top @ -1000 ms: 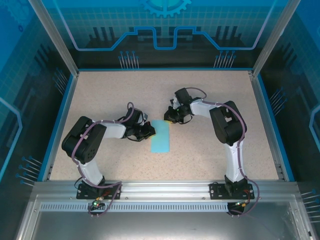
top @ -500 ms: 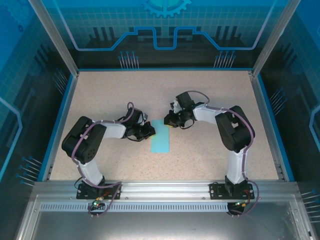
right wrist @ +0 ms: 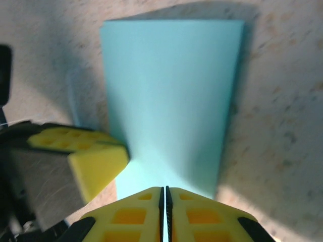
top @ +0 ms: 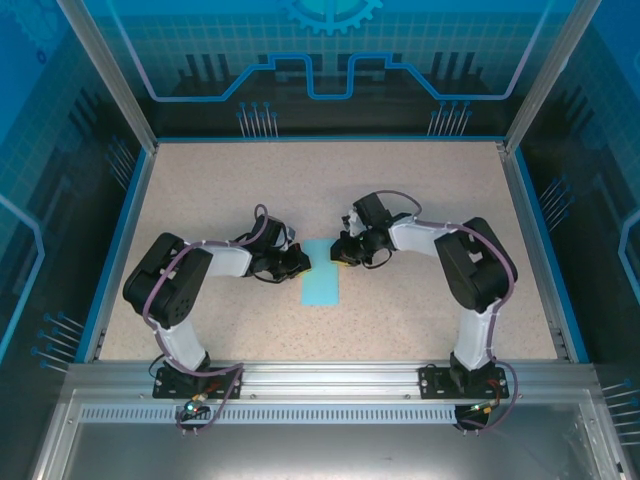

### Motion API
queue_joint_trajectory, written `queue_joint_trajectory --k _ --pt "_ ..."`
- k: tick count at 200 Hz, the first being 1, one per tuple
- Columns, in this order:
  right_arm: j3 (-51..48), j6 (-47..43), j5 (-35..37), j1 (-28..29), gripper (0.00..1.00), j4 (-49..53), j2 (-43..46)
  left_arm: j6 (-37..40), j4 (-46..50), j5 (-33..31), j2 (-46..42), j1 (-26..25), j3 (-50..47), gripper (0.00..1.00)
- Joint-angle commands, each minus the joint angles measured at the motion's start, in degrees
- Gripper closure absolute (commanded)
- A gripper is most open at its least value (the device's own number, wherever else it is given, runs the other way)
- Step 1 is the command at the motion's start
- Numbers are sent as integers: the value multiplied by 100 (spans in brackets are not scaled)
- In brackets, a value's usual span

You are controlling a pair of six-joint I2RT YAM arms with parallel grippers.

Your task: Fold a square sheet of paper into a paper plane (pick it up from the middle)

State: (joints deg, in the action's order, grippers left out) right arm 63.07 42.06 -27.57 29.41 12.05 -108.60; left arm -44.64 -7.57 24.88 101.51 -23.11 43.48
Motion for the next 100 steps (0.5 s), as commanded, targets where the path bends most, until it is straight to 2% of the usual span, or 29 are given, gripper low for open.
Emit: queue_joint_trajectory --k 1,75,100 --pt "-335 131 -206 191 87 -246 310 113 750 -282 -6 -34 -46 94" --pt "-1183 460 6 442 88 -878 171 96 679 -247 33 -35 -68 94" --pt "-1236 483 -3 482 87 -891 521 85 678 -238 26 -35 -76 93"
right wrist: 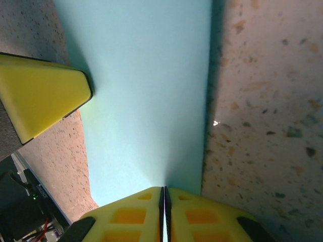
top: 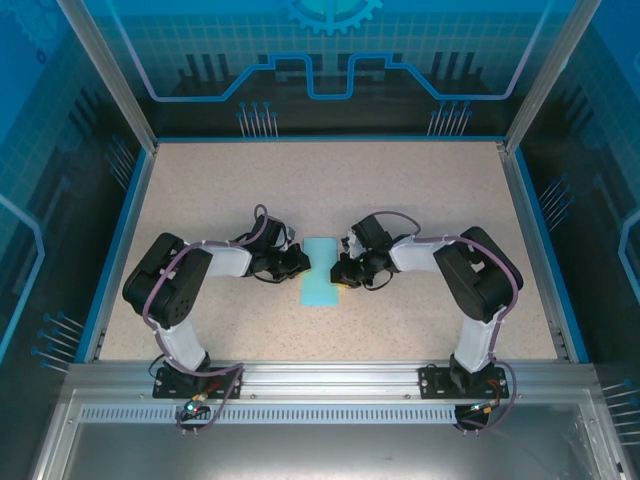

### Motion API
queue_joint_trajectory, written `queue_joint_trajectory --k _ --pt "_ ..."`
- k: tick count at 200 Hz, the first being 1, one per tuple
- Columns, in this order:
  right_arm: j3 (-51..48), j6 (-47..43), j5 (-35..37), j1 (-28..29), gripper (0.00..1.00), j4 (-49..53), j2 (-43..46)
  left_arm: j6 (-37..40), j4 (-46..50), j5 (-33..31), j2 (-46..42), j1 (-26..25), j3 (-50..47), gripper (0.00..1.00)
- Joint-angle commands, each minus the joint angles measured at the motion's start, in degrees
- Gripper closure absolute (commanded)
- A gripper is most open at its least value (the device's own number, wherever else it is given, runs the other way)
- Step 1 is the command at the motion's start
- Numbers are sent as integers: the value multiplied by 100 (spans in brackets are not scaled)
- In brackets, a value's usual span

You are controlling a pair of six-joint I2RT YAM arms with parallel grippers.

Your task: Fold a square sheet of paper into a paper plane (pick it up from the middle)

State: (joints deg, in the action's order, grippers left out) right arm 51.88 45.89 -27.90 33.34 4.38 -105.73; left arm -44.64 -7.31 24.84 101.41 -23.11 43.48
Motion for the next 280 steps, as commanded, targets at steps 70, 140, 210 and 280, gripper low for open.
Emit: queue_joint_trajectory --k 70,140,210,280 --pt "-556 177 134 640 86 -59 565 74 600 -213 29 -35 -74 93" --pt "-930 253 281 709 86 -64 645 50 616 -216 -58 -30 -81 93" --pt "165 -235 1542 631 75 1438 1129 182 1047 -92 -1134 -10 186 64" --pt "864 -309 1685 546 67 1511 431 -158 777 429 -1425 557 -220 44"
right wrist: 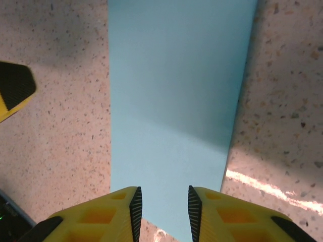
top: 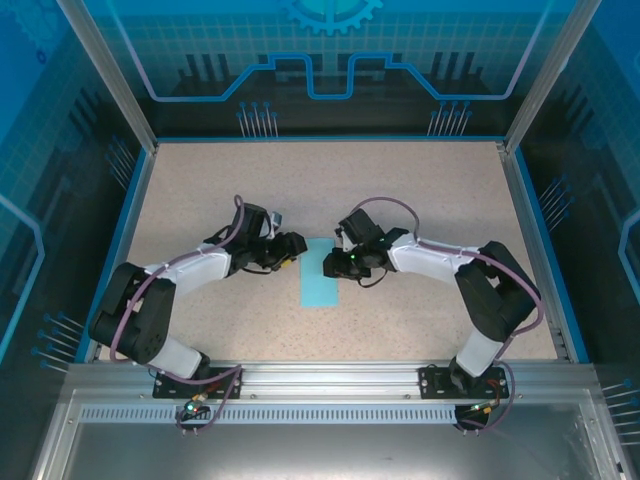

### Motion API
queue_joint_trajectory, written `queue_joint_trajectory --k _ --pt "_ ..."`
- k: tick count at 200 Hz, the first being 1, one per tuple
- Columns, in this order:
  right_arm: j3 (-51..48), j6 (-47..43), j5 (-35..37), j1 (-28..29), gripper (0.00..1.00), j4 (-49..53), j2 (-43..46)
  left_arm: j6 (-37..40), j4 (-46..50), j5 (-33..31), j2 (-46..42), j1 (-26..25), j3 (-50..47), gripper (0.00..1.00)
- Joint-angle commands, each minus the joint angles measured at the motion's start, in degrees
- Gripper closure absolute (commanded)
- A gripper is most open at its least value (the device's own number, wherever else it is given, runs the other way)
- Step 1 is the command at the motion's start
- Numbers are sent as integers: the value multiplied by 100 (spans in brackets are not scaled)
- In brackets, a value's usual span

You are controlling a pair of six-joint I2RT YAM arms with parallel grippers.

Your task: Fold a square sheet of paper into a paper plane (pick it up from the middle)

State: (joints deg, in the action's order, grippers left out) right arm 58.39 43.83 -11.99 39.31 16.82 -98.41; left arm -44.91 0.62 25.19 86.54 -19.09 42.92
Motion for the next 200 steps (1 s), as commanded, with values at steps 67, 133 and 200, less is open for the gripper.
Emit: queue_joint_trajectory --k 67,133,200 --pt "214 -53 101 -169 68 147 -434 -241 -522 736 656 239 -103 40" --pt "27 38 -339 -322 75 -240 -465 -224 -755 873 1152 274 136 40" --pt "13 79 -428 -380 76 -323 -764 -163 -852 1065 1456 273 333 40"
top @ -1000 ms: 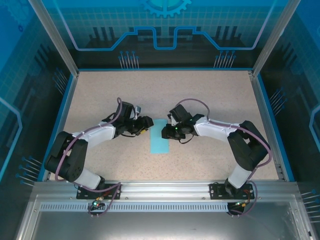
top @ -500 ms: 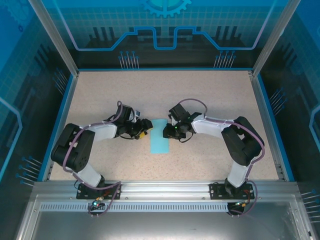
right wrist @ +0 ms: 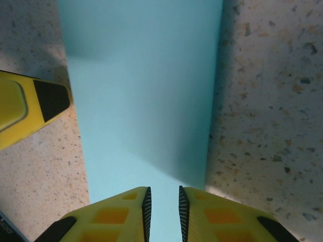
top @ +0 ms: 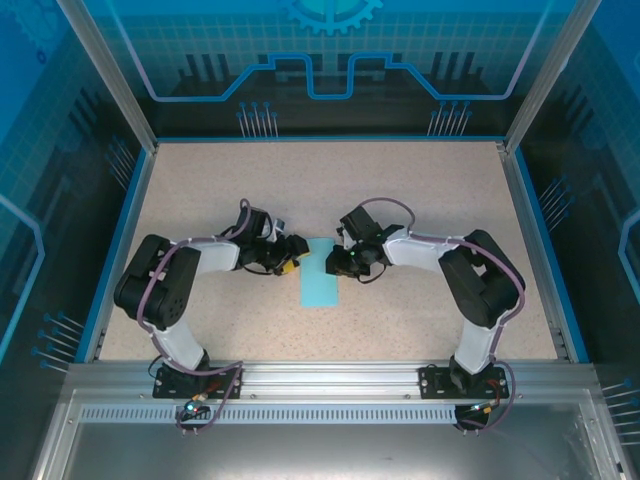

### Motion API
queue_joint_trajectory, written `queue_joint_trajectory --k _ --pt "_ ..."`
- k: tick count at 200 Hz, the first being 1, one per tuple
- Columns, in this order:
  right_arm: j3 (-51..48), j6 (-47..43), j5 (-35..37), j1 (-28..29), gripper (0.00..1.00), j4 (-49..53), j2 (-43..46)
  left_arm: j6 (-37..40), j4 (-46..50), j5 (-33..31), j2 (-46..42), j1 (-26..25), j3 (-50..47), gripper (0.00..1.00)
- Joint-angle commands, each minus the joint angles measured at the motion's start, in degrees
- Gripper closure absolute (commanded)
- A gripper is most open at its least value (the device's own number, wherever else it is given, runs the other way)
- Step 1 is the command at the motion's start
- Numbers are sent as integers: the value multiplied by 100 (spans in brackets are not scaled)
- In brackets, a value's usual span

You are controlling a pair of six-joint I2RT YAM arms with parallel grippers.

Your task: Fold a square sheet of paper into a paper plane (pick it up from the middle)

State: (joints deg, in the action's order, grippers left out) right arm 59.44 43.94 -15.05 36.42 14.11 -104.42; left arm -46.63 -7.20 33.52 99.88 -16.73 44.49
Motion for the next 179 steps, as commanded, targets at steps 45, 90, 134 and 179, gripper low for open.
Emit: queue_joint_trajectory --k 45,90,134,179 --pt "-210 75 -101 -105 77 -84 -214 141 66 162 179 38 295 39" --pt "-315 82 -114 -121 77 -143 -199 189 149 156 225 38 367 38" --pt "-360 87 -108 -128 77 -170 -185 345 289 7 209 38 396 36" --pt "-373 105 -112 -127 78 -197 -204 471 428 -136 193 38 472 34"
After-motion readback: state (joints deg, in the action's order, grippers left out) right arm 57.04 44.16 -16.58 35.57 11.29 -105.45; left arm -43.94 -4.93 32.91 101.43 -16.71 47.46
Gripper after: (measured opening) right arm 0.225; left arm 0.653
